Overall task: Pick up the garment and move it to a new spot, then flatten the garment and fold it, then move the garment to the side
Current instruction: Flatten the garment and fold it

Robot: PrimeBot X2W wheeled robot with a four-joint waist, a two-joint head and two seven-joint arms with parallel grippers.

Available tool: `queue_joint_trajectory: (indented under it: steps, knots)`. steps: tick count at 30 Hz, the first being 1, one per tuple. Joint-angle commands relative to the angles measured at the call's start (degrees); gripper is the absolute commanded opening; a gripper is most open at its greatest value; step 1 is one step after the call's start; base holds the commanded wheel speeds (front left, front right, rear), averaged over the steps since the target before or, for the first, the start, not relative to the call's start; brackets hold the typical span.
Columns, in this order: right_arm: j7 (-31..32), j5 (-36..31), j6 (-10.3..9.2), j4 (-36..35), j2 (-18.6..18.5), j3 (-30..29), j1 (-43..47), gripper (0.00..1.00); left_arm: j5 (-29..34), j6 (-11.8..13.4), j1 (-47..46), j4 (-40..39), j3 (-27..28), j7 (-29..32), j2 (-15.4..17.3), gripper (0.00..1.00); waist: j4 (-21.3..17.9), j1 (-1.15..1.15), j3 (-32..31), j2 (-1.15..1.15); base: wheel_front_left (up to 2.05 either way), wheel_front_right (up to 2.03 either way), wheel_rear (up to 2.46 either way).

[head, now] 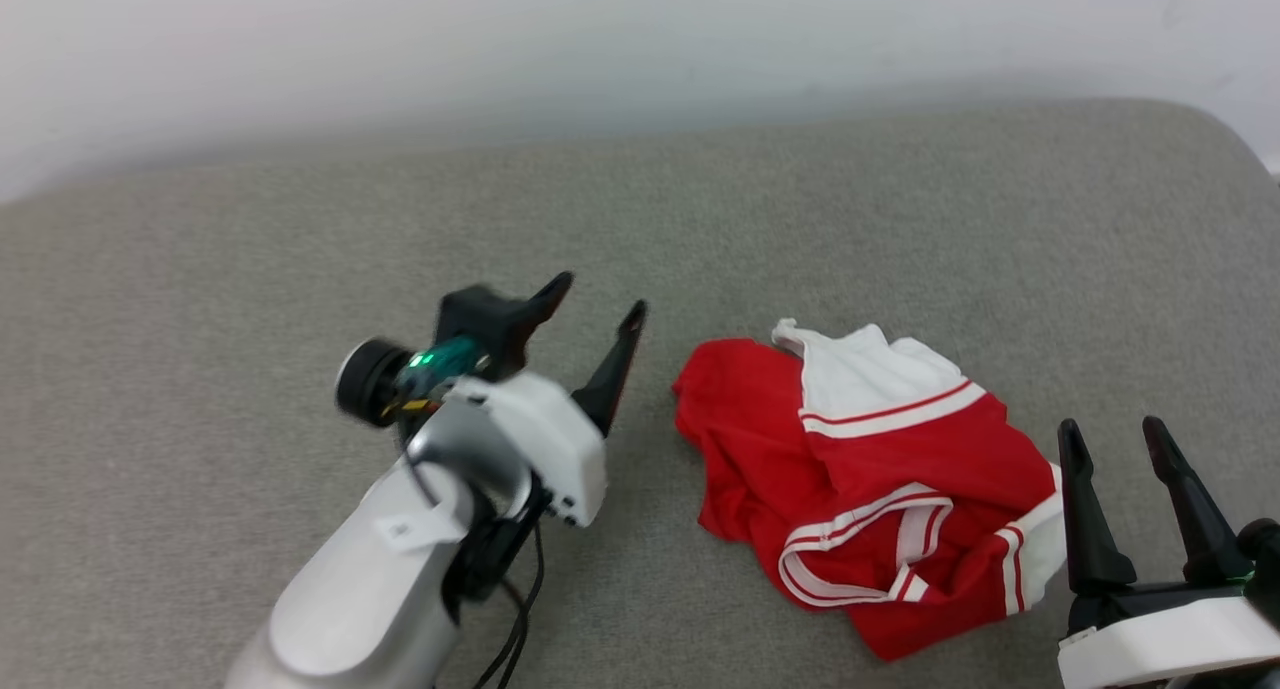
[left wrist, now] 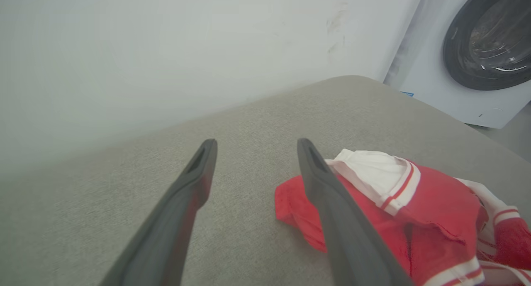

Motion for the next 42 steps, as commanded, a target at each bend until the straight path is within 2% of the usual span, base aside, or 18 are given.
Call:
queue_joint_trajectory:
  steps: [1,6,11,15,18,23,24,25,26,27,31,38,42]
  knots:
    - [-0.26,0.45,-0.04,-0.30,0.16,0.48,-0.85,1.00,0.36,-1.50,-3.09,1.50,-1.46,2.70,-0.82,1.00,-2.23,0.00,3.12,0.00,0.00,0.00,0.00]
    - [-1.35,2.23,-0.04,0.95,0.16,0.92,-2.59,1.00,0.71,-5.98,-11.30,8.17,-6.16,11.24,-3.18,1.00,-4.28,0.00,7.12,0.00,0.00,0.00,0.00]
    - [-2.74,3.40,-0.04,2.66,0.15,1.97,-4.16,1.00,0.16,-9.29,-17.55,15.89,-10.94,19.32,-5.03,1.00,-5.71,0.00,9.71,0.00,0.00,0.00,0.00]
    - [-4.21,4.52,-0.04,4.05,0.16,2.75,-5.09,1.00,-0.76,-10.51,-21.28,20.98,-16.05,25.03,-5.41,1.00,-6.52,0.00,10.81,0.00,0.00,0.00,0.00]
    - [-4.80,5.30,-0.04,5.18,0.17,3.21,-5.70,1.00,-2.18,-10.64,-23.35,23.58,-21.92,30.23,-4.99,1.00,-6.96,0.00,11.39,0.00,0.00,0.00,0.00]
    - [-5.64,6.78,-0.04,6.94,0.17,3.97,-6.61,1.00,-7.44,-10.76,-23.84,26.06,-33.23,40.18,-2.18,1.00,-7.67,0.00,11.77,0.00,0.00,0.00,0.00]
    - [-5.83,6.98,-0.04,7.15,0.16,4.08,-6.90,1.00,-8.51,-10.84,-23.83,26.04,-35.19,41.85,-1.72,0.70,-7.81,0.00,11.79,0.00,0.00,0.00,0.00]
    - [-6.03,7.03,-0.04,7.35,0.16,4.12,-7.14,1.00,-9.56,-10.91,-23.94,25.71,-36.67,42.40,-1.30,0.26,-7.92,0.00,11.76,0.00,0.00,0.00,0.00]
    - [-6.03,7.03,-0.04,7.35,0.16,4.12,-7.14,1.00,-9.56,-10.91,-23.94,25.71,-36.67,42.40,-1.30,0.26,-7.92,0.00,11.76,0.00,0.00,0.00,0.00]
    - [-6.08,7.15,-0.04,7.68,0.15,4.16,-7.24,1.00,-10.69,-10.91,-24.11,25.42,-37.68,42.64,-0.94,0.00,-8.01,0.00,11.70,0.00,0.00,0.00,0.00]
    - [-6.45,7.79,-0.04,8.45,0.16,4.05,-7.09,1.00,-12.71,-10.72,-26.48,25.21,-38.67,39.87,0.20,0.00,-7.88,0.00,11.32,0.00,0.00,0.00,0.00]
    - [-6.02,7.70,-0.04,8.47,0.16,1.97,-5.65,1.00,-15.21,-10.24,-26.79,26.52,-33.17,27.81,1.81,0.00,-4.88,0.00,8.42,0.00,0.00,0.00,0.00]
    - [-5.20,7.38,-0.04,7.82,0.16,1.24,-4.73,1.00,-15.68,-8.47,-25.36,23.20,-30.66,22.90,5.16,0.00,-2.40,0.00,6.45,0.00,0.00,0.00,0.00]
